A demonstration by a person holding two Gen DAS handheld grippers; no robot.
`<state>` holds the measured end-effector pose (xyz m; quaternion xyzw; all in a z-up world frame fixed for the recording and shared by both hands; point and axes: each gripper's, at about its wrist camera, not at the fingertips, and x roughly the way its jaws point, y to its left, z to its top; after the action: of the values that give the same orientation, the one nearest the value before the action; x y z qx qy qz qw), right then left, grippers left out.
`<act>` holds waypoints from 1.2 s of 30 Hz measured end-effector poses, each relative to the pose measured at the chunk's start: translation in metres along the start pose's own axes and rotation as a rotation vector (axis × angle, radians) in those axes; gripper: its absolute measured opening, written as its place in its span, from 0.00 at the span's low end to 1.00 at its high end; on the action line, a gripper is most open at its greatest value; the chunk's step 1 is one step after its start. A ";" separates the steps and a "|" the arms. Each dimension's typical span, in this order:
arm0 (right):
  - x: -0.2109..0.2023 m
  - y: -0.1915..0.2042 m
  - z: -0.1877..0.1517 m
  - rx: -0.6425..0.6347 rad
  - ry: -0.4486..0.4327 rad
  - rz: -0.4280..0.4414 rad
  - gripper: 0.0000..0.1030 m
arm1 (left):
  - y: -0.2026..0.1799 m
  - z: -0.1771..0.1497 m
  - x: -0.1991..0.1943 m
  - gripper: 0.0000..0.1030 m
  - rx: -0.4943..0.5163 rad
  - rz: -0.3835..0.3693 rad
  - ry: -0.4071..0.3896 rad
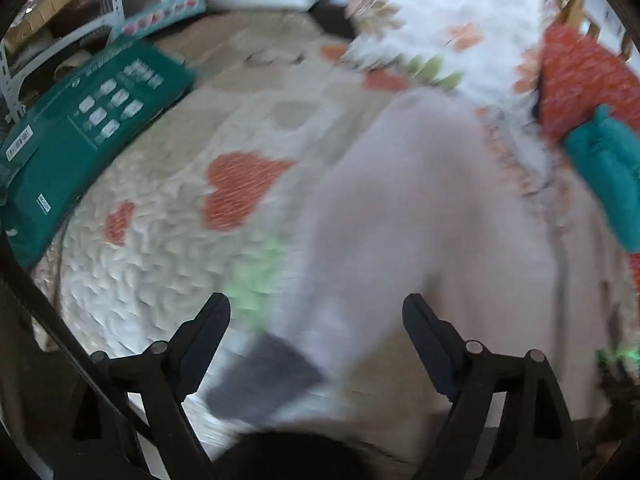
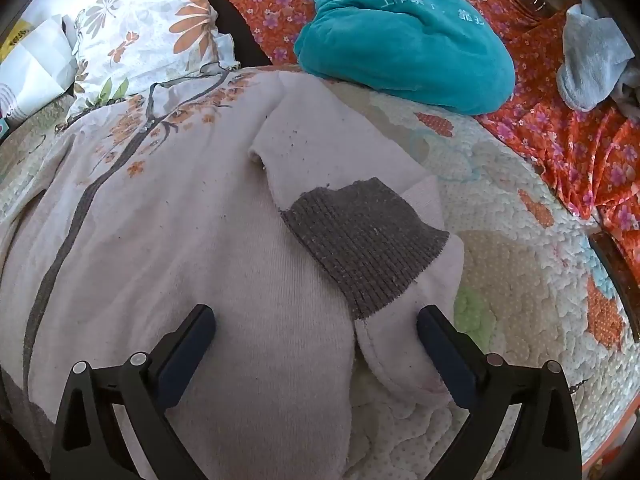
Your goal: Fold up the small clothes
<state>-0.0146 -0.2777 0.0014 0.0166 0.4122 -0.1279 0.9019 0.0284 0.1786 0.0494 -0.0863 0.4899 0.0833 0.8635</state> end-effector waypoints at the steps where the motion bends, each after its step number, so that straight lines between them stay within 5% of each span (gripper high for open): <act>1: 0.000 0.000 0.000 -0.001 -0.001 -0.002 1.00 | 0.008 0.000 0.013 0.85 0.010 0.008 0.029; 4: 0.000 0.003 -0.001 -0.009 -0.007 -0.012 1.00 | 0.021 -0.006 0.043 0.83 0.007 -0.033 0.111; 6: -0.001 0.007 -0.003 -0.012 -0.013 -0.020 1.00 | 0.023 -0.009 0.043 0.69 0.006 -0.037 0.070; 8: -0.004 0.008 -0.006 -0.023 -0.022 -0.029 1.00 | 0.019 -0.010 0.035 0.21 0.033 -0.027 0.040; 10: 0.000 0.007 -0.003 -0.022 -0.022 -0.031 1.00 | 0.021 -0.006 0.029 0.05 0.043 -0.049 0.047; 16: -0.001 0.008 -0.003 -0.024 -0.036 -0.042 1.00 | 0.065 0.031 0.004 0.06 -0.013 0.261 -0.084; 19: 0.000 0.007 -0.003 -0.021 -0.040 -0.041 1.00 | 0.089 0.047 -0.007 0.08 -0.073 0.328 -0.103; 23: 0.001 0.006 -0.002 -0.019 -0.059 -0.044 1.00 | 0.071 0.029 -0.032 0.20 -0.070 0.178 -0.115; 26: 0.002 0.006 -0.002 -0.018 -0.047 -0.043 1.00 | 0.016 0.003 -0.032 0.45 0.019 0.007 -0.091; 29: 0.002 0.005 -0.002 -0.024 -0.038 -0.045 1.00 | -0.046 -0.024 -0.023 0.47 0.136 -0.146 -0.032; 32: 0.001 0.005 -0.002 -0.027 -0.045 -0.048 1.00 | -0.097 -0.048 -0.005 0.55 0.259 -0.165 0.022; 34: 0.001 0.005 -0.002 -0.028 -0.050 -0.048 1.00 | -0.119 -0.062 0.007 0.54 0.339 -0.122 0.053; 36: 0.000 0.005 -0.003 -0.034 -0.058 -0.052 1.00 | -0.127 -0.072 0.013 0.22 0.394 -0.027 0.055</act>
<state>-0.0159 -0.2725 -0.0013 -0.0132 0.3884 -0.1449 0.9099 0.0039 0.0394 0.0105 0.0753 0.5189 -0.0283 0.8510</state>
